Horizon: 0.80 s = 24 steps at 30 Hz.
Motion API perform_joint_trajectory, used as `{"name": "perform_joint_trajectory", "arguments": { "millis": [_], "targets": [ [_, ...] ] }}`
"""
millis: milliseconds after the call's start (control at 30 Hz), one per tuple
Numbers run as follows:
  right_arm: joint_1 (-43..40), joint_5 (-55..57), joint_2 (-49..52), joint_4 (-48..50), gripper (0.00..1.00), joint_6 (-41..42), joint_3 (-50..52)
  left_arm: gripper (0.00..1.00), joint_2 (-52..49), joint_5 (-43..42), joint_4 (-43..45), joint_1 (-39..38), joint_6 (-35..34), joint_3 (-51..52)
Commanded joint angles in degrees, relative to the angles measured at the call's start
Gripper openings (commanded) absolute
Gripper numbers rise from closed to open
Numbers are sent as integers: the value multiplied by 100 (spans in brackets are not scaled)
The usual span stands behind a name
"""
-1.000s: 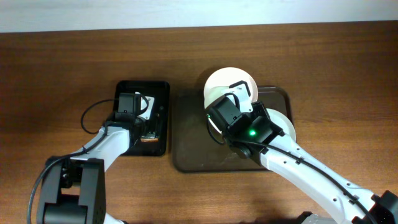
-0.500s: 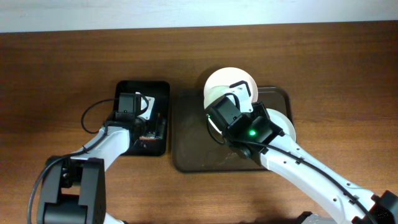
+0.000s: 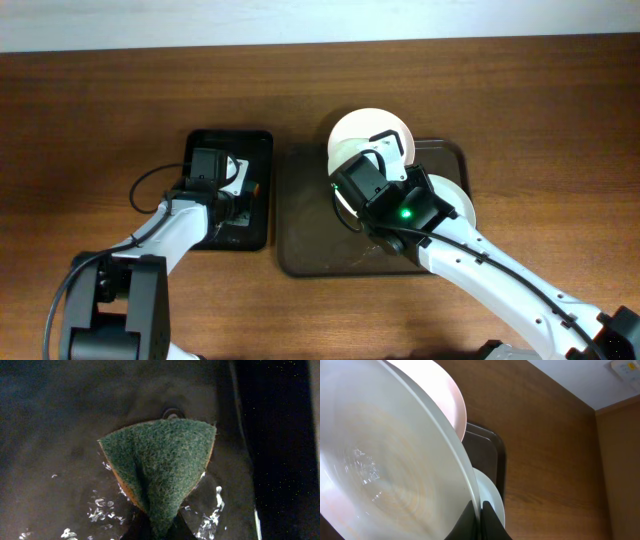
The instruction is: Clean dirty plates on tray and stack at the side
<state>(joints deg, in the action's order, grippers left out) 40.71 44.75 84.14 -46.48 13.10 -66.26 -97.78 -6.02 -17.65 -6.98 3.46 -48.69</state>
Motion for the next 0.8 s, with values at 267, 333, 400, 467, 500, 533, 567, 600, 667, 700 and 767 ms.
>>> {"name": "perform_joint_trajectory", "arguments": {
  "millis": [267,333,400,467,500,533,567,600,667,700,767],
  "targets": [
    [57,26,-140,-2,4,85,-157,99,-249,-184,557,0,-42,-369],
    [57,26,-140,0,4,85,-157,99,-358,-240,616,-2,-42,-369],
    [57,26,-140,0,4,85,-157,98,-417,-365,678,-4,-39,-369],
    [57,26,-140,2,4,85,-157,77,-428,-426,699,-4,-42,-369],
    [57,26,-140,2,4,85,-157,63,-428,-424,697,-4,-39,-369],
    [57,26,-140,2,4,85,-157,50,-428,-424,695,-4,-39,-369],
    [57,26,-140,2,4,85,-157,34,-428,-424,693,-2,-39,-369],
    [57,26,-140,0,4,87,-157,15,-428,-424,695,-2,-39,-372],
    [57,26,-140,-2,4,87,-157,0,-422,-424,739,2,-42,-376],
    [57,28,-140,0,4,122,-157,0,-411,-422,754,2,-42,-420],
    [50,28,-140,7,4,240,-160,0,-382,-420,730,2,-42,-496]
  ]
}}
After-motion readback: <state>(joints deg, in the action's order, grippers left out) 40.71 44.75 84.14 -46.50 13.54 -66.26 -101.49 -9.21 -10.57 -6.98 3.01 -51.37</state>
